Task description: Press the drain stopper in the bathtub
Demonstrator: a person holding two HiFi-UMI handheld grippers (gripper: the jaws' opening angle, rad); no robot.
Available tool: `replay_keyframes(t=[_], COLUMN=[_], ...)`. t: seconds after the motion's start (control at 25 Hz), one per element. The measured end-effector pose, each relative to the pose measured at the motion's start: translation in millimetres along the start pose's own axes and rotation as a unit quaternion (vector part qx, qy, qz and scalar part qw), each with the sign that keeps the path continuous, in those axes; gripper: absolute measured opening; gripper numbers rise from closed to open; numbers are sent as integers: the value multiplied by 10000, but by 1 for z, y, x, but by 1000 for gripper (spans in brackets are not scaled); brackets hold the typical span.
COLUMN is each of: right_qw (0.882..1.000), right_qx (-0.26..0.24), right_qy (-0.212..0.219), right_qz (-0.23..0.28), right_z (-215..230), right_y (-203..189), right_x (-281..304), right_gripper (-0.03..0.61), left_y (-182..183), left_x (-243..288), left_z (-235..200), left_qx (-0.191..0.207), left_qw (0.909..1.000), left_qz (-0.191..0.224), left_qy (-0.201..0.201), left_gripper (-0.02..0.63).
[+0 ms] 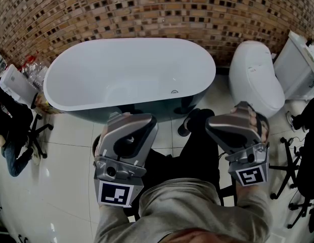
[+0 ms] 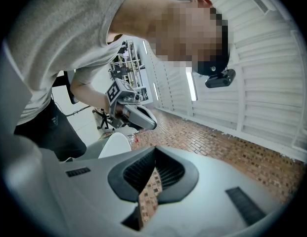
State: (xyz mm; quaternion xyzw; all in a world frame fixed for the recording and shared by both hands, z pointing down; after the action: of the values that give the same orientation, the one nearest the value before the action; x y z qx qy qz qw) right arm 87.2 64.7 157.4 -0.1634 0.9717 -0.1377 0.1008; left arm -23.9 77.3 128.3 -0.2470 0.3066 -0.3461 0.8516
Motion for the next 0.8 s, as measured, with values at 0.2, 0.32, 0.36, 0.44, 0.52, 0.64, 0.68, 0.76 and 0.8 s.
replay_keyframes(t=[0.2, 0.32, 0.36, 0.44, 0.52, 0.64, 0.68, 0.76, 0.8], right_qw=[10000, 10000, 10000, 10000, 10000, 10000, 10000, 10000, 10000], right_qx=[17, 2, -2, -9, -17, -14, -16, -21, -22], right_qy=[-4, -2, -1, 6, 12, 14, 19, 31, 36], right_qz=[-6, -21, -23, -21, -18, -21, -25, -36, -42], right_z=[-1, -1, -1, -2, -2, -3, -3, -4, -4], right_y=[-2, -2, -2, -2, -2, -3, -3, -3, -3], right_x=[1, 1, 1, 1, 1, 1, 2, 2, 2], right_gripper=[0, 0, 0, 0, 0, 0, 0, 0, 0], left_y=[-2, -1, -2, -2, -2, -2, -2, -2, -2], left_x=[0, 0, 0, 0, 0, 0, 0, -1, -1], left_z=[0, -1, -1, -1, -1, 0, 0, -1, -1], left_qx=[-23, -30, -29, -32, -35, -46, -48, -49, -50], left_qw=[10000, 10000, 10000, 10000, 10000, 10000, 10000, 10000, 10000], left_qz=[-1, 1, -1, -1, 2, 2, 1, 0, 0], left_qy=[19, 25, 26, 31, 37, 32, 29, 29, 30], left_gripper=[2, 2, 2, 2, 2, 2, 2, 2, 2])
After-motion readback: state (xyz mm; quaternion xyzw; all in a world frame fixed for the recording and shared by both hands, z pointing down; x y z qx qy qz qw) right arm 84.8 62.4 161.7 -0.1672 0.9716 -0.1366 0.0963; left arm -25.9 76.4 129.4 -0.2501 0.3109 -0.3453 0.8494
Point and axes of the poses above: the fingertips, and each gripper's own axes: x forward along the fingers, z to its right, y out of its top, the point moved 2 cm from there along -x, backward along the fingers, and after that the axes turned 5 degrees about -z, right-handed, at the moved point
